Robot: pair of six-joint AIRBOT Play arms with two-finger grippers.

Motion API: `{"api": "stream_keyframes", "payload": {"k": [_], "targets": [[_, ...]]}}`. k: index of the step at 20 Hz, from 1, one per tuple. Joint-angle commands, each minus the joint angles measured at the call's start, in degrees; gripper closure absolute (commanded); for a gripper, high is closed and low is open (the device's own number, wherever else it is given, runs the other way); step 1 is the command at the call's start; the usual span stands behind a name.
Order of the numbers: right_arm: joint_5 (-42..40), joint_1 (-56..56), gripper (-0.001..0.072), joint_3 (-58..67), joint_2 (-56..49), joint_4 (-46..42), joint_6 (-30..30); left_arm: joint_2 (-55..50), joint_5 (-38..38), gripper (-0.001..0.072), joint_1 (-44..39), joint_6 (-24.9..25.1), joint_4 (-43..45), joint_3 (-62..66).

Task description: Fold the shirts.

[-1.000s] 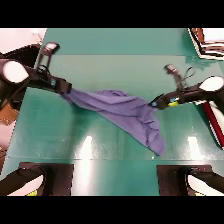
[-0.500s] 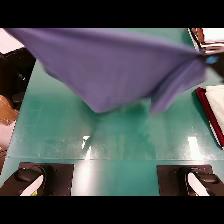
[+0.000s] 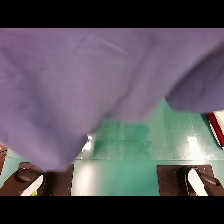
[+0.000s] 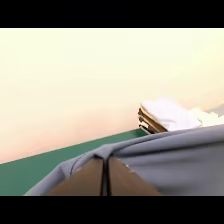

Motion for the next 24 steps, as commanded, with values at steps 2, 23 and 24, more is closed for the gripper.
{"api": "stream_keyframes", "payload": {"k": [2, 23, 24], "targets": [[5.0, 3.8, 0.0697, 2.2, -10.2, -1.7, 8.2, -9.0, -7.3, 0.0685, 0.1, 1.4, 5.4, -2.2], [1.8, 21.9, 0.0267, -3.1, -49.1, -12.8, 8.5, -46.1, -10.0, 0.0123, 10.1, -0.6, 7.5, -21.0], [2.3, 21.3, 0.0266, -6.3, -46.6, -12.5, 7.8, -43.6, -10.3, 0.0123, 10.8, -0.1, 7.5, -24.2]]}}
